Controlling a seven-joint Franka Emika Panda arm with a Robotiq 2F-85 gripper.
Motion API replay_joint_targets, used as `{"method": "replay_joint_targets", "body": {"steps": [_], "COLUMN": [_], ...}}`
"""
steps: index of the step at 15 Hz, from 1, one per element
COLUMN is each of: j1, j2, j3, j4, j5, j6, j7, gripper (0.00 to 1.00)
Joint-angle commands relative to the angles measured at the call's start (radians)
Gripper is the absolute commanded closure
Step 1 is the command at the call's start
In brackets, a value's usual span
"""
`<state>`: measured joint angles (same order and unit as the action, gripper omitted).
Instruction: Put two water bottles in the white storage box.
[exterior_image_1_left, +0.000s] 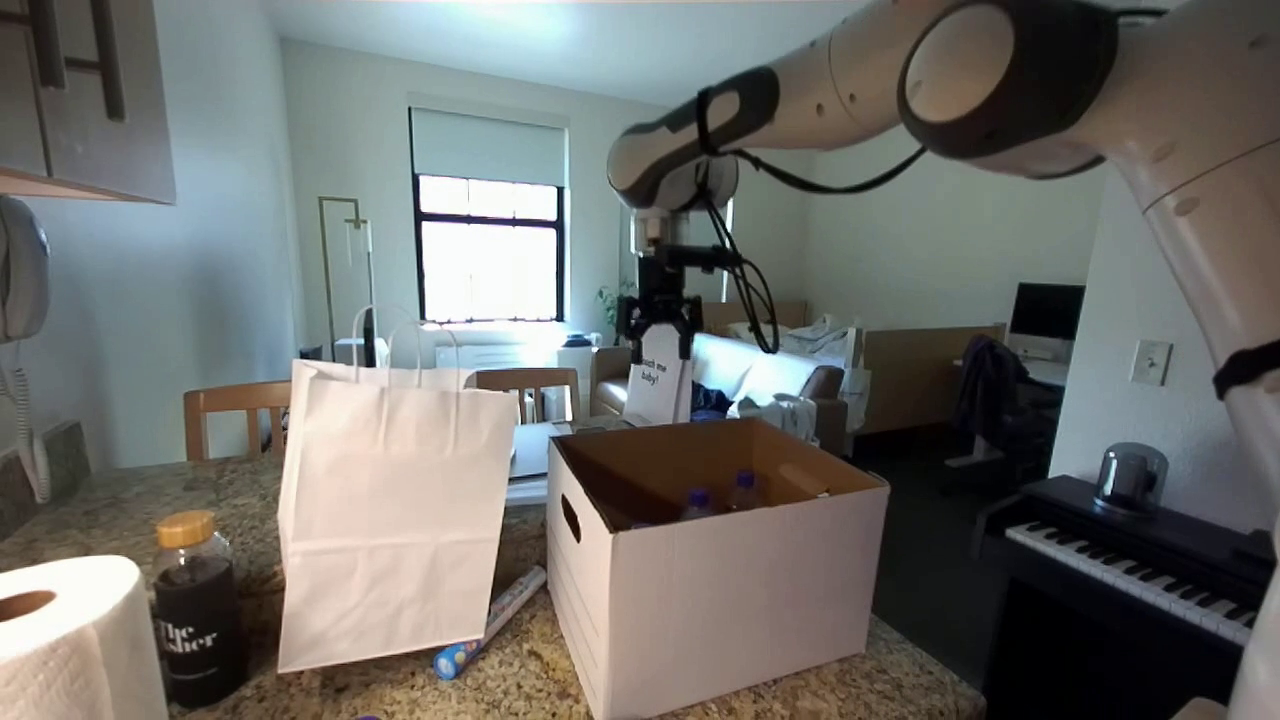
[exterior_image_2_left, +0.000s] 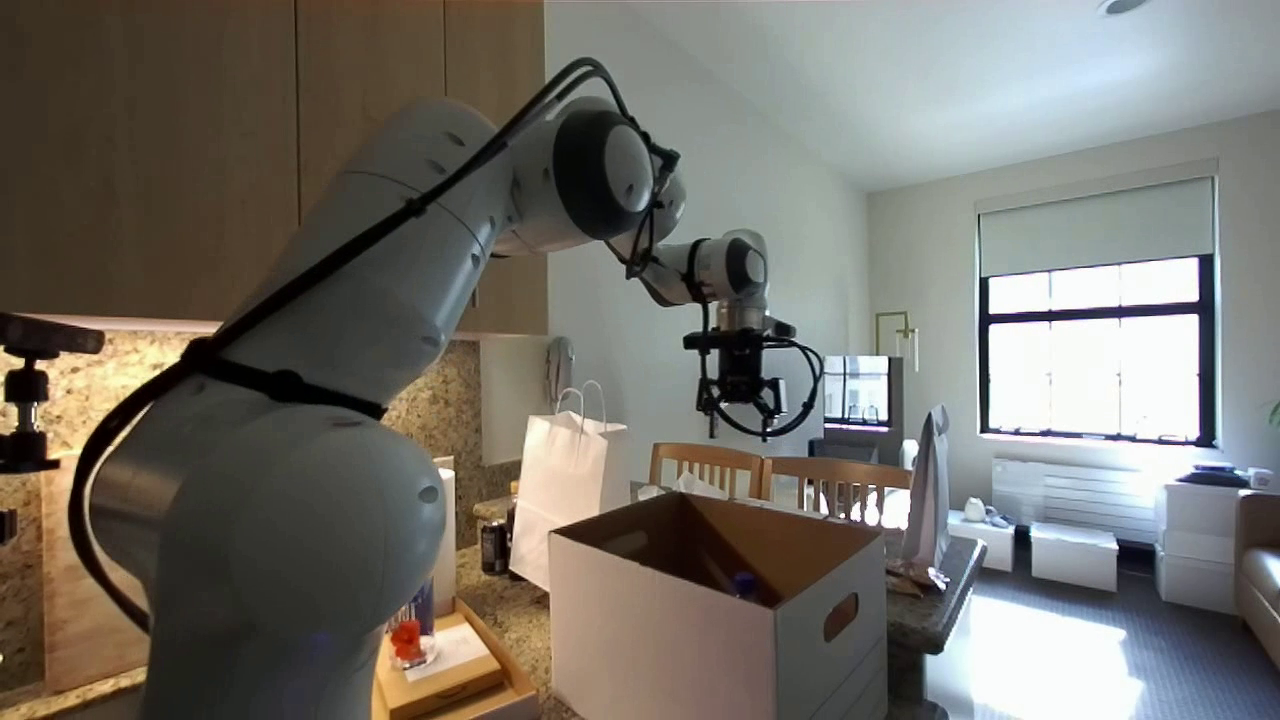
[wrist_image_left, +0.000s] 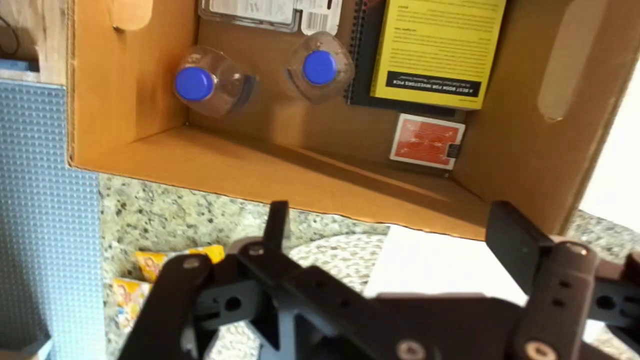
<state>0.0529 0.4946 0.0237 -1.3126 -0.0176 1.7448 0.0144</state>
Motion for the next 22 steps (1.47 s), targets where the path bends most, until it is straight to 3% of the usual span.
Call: {"method": "replay_joint_targets", "body": {"steps": [1, 7, 11, 18, 22], "j1": [0.104, 0.309, 0.400, 0.445, 0.458], "j2": [-0.124, -0.037, 0.069, 0.154, 0.139], "j3": [0.047, 0.162, 0.199, 0.232, 0.262], "j4": [-0.152, -0.142, -0.107, -0.146, -0.207], "j5": [-0.080, -0.144, -0.147, -0.127, -0.130], "j6": [0.052, 0.098, 0.130, 0.140, 0.222], "j7": [-0.009, 0.046, 0.030, -0.021, -0.036], "gripper": [0.00, 0.00, 0.00, 0.00, 0.00]}}
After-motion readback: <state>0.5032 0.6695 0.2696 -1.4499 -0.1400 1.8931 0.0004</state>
